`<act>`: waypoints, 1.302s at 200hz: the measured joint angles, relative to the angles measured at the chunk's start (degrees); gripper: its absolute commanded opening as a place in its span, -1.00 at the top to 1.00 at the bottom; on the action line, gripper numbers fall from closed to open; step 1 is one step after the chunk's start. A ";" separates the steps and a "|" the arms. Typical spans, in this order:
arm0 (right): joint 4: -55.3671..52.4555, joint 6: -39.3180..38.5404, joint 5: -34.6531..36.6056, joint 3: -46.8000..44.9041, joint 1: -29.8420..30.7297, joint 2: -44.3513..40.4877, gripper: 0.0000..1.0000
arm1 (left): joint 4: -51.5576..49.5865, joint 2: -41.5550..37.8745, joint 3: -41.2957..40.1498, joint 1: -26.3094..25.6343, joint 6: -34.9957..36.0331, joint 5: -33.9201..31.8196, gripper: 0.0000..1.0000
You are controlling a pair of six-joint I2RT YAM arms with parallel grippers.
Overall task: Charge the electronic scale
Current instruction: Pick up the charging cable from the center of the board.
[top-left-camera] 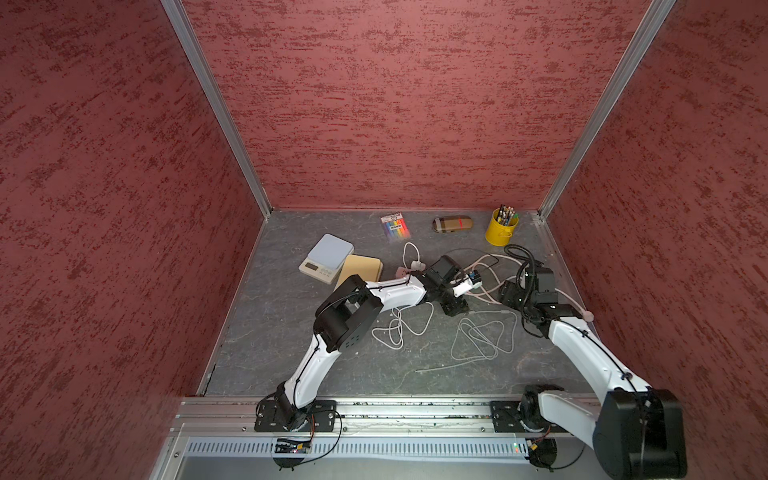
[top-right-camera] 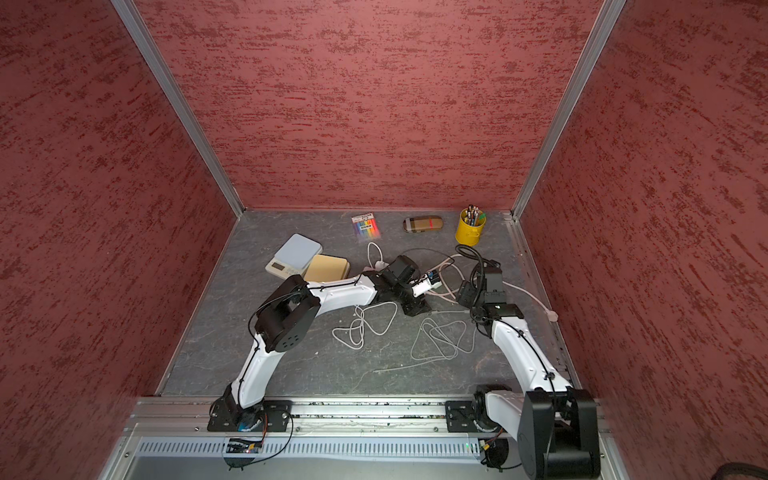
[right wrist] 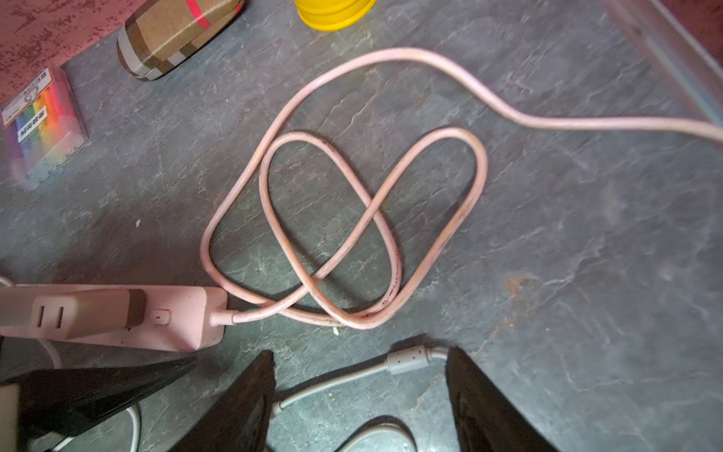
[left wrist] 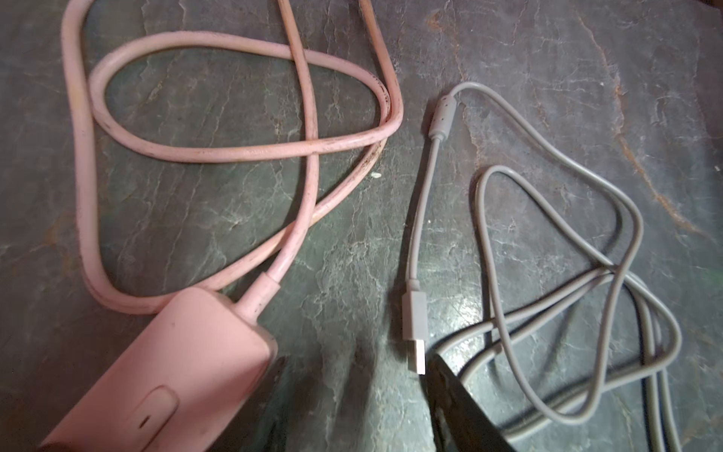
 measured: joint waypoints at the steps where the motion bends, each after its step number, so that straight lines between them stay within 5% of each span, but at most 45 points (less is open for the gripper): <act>1: 0.07 0.04 -0.13 -0.04 0.00 0.02 -0.40 | -0.02 0.07 0.04 0.02 0.00 0.00 -0.03; 81: 3.80 3.28 -6.97 -0.57 -0.28 2.27 -0.37 | -0.11 2.58 1.07 -1.31 -0.61 1.14 0.13; 130: 4.50 5.95 -10.43 -0.57 -0.31 2.60 -0.30 | 1.55 2.82 0.22 -1.90 0.59 1.33 1.00; 199: 10.49 20.39 -24.22 -4.52 -0.09 -3.23 -0.18 | 9.25 -10.82 -16.20 -0.20 5.53 -5.90 1.00; 260: 16.46 35.06 -27.63 -4.37 9.86 -7.91 -0.17 | 23.69 -23.19 -25.35 -0.72 17.44 -21.97 1.00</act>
